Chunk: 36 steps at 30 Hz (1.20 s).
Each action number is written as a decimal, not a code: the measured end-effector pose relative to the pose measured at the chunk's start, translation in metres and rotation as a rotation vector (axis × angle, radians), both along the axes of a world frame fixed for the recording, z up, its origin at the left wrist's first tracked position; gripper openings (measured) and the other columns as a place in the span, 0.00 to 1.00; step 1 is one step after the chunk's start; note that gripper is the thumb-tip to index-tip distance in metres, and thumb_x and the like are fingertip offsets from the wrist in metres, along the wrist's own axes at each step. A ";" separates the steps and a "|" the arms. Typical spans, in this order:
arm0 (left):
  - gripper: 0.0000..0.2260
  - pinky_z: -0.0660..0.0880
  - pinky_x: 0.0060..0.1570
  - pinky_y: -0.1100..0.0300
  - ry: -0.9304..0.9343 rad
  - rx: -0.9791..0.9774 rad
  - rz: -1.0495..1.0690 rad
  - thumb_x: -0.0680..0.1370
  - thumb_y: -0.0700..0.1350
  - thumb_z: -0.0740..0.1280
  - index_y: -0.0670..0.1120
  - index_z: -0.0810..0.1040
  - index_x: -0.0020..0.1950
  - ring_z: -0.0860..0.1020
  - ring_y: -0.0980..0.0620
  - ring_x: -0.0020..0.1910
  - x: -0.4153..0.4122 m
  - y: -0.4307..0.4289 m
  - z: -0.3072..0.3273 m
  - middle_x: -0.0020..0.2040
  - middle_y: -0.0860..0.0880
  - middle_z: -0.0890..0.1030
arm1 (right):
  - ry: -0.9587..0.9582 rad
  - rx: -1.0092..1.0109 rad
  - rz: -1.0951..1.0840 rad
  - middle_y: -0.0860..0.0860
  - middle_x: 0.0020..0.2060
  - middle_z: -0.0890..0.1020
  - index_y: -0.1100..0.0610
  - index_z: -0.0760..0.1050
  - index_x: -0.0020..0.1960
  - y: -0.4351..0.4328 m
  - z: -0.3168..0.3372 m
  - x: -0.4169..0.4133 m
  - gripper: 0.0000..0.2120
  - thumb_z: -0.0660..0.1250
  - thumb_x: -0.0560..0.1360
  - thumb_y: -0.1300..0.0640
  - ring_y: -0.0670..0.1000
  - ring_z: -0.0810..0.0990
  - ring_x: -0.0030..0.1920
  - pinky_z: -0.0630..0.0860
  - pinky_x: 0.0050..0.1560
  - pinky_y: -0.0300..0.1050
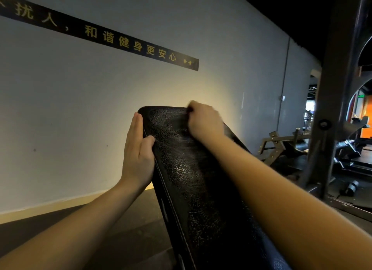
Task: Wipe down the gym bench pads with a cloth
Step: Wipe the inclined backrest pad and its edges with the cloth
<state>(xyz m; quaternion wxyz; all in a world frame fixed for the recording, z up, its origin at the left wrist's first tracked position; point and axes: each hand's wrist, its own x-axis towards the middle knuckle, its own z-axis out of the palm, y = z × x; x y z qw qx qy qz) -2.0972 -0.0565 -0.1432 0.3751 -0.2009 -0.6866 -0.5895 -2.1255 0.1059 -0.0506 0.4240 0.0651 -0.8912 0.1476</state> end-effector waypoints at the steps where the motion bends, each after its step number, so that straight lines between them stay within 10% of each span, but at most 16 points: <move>1: 0.32 0.50 0.81 0.52 0.001 -0.002 -0.001 0.78 0.51 0.53 0.51 0.53 0.84 0.51 0.66 0.79 0.000 -0.001 0.000 0.83 0.59 0.53 | 0.024 0.070 0.114 0.57 0.53 0.83 0.50 0.76 0.62 -0.022 -0.007 0.017 0.15 0.59 0.79 0.60 0.62 0.81 0.53 0.77 0.50 0.53; 5: 0.32 0.50 0.81 0.51 0.005 0.014 -0.021 0.78 0.51 0.53 0.51 0.53 0.84 0.51 0.65 0.80 -0.001 -0.001 -0.002 0.83 0.58 0.53 | 0.095 0.268 0.334 0.51 0.51 0.81 0.45 0.74 0.64 -0.003 -0.053 0.086 0.15 0.55 0.81 0.52 0.58 0.80 0.51 0.77 0.49 0.55; 11: 0.33 0.48 0.81 0.55 0.004 0.014 -0.020 0.78 0.51 0.52 0.51 0.51 0.84 0.50 0.67 0.79 0.000 0.003 -0.002 0.83 0.59 0.52 | -0.037 0.078 -0.214 0.57 0.52 0.83 0.50 0.77 0.60 0.093 -0.027 0.023 0.12 0.59 0.80 0.58 0.62 0.80 0.51 0.72 0.44 0.49; 19: 0.31 0.49 0.81 0.54 -0.002 -0.037 -0.007 0.80 0.51 0.52 0.51 0.51 0.84 0.50 0.65 0.80 0.003 -0.002 -0.001 0.83 0.57 0.52 | 0.093 0.264 0.346 0.51 0.48 0.79 0.48 0.74 0.64 -0.022 -0.056 0.100 0.14 0.57 0.82 0.53 0.57 0.79 0.47 0.74 0.44 0.52; 27: 0.32 0.47 0.81 0.60 -0.007 0.007 -0.018 0.78 0.51 0.51 0.51 0.51 0.84 0.49 0.67 0.79 0.001 0.002 -0.002 0.83 0.59 0.51 | -0.039 -0.050 -0.269 0.60 0.52 0.83 0.53 0.78 0.59 0.098 -0.033 0.023 0.13 0.59 0.79 0.58 0.63 0.80 0.52 0.70 0.44 0.49; 36: 0.32 0.48 0.81 0.57 -0.009 0.027 -0.007 0.78 0.50 0.53 0.50 0.53 0.84 0.51 0.66 0.79 0.001 0.002 -0.001 0.83 0.58 0.53 | 0.061 0.234 0.282 0.50 0.50 0.82 0.47 0.76 0.62 0.039 -0.079 0.115 0.14 0.58 0.78 0.53 0.57 0.81 0.50 0.77 0.47 0.53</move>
